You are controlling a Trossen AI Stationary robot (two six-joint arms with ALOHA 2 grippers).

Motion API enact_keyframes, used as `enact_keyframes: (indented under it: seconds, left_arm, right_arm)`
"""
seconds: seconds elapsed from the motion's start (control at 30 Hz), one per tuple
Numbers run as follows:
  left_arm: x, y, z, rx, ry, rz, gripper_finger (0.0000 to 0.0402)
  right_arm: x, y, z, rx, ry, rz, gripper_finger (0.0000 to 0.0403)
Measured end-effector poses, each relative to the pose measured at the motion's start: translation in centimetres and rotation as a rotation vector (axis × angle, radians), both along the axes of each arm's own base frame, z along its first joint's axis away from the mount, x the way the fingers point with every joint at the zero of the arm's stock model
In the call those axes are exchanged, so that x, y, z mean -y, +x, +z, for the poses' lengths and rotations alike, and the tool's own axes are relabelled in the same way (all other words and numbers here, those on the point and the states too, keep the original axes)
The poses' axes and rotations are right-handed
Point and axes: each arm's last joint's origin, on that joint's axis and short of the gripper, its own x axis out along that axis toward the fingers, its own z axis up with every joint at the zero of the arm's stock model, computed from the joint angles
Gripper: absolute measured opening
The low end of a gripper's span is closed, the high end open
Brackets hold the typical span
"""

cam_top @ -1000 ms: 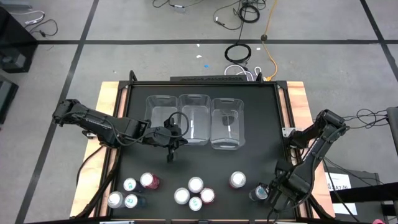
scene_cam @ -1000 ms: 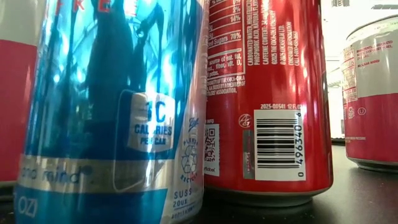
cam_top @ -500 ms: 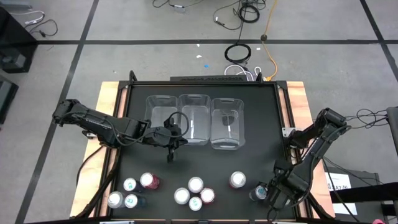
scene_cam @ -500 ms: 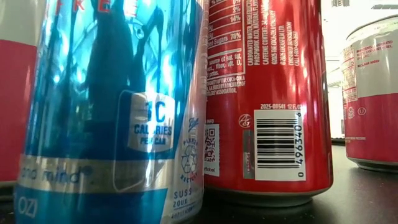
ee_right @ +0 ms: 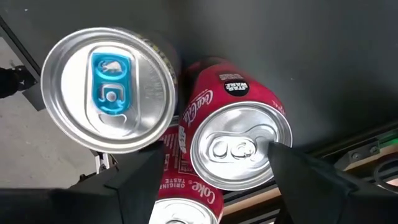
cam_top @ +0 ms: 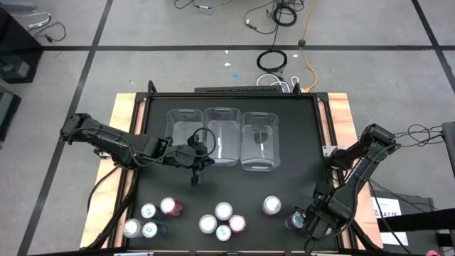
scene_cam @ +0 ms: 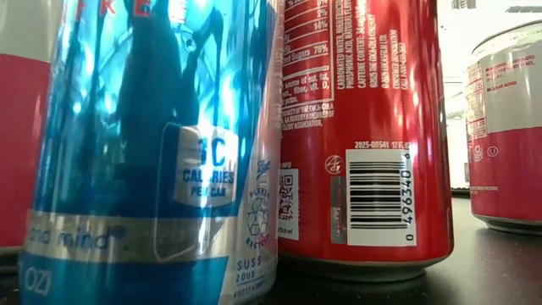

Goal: Sort soda cans
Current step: Put the red soda can into the right transparent bin

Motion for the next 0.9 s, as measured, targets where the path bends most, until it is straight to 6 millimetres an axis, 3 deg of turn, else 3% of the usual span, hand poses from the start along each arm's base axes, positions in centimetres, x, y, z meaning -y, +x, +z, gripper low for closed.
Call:
enact_keyframes:
  seconds: [0.53, 0.9]
  left_arm:
    - [-0.5, 0.1, 0.0, 0.000, 0.003, 0.017, 0.0027]
    - [-0.7, 0.2, 0.0, 0.003, 0.002, 0.025, 0.0027]
  right_arm:
    - [1.0, -0.7, 1.6, 0.023, 0.031, -0.078, 0.0281]
    - [1.2, -0.7, 1.3, 0.048, -0.024, -0.001, 0.0281]
